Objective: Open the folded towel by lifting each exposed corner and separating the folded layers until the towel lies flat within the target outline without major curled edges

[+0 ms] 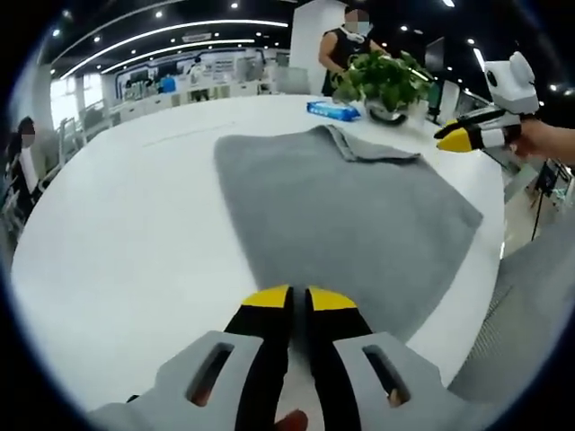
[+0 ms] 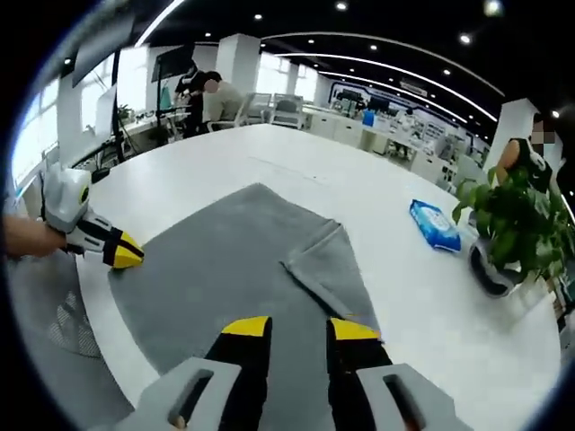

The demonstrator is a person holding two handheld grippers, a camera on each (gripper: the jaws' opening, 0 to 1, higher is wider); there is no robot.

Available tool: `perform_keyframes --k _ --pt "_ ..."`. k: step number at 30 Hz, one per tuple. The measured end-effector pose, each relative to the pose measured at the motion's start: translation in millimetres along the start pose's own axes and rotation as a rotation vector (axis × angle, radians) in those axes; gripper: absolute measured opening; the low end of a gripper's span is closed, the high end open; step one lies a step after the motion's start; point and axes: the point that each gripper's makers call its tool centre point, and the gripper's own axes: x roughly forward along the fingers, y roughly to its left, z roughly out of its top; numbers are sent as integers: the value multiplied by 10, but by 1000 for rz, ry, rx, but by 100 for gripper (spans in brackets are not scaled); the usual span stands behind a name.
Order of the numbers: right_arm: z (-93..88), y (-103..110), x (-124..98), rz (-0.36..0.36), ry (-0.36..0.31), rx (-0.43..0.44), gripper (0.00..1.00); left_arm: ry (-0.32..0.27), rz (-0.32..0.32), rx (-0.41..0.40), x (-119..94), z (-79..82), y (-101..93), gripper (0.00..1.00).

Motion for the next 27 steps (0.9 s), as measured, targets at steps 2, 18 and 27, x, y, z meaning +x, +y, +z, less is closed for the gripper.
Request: perform_keyframes --k 2,18,27 --pt "51 -27 26 26 -12 -27 24 4 2 12 -4 -1 0 6" --pt "205 -29 684 283 -39 -237 27 -1 12 12 -20 9 -56 8" --pt "-6 -7 1131 339 4 -340 25 6 8 56 -37 33 -122 8"
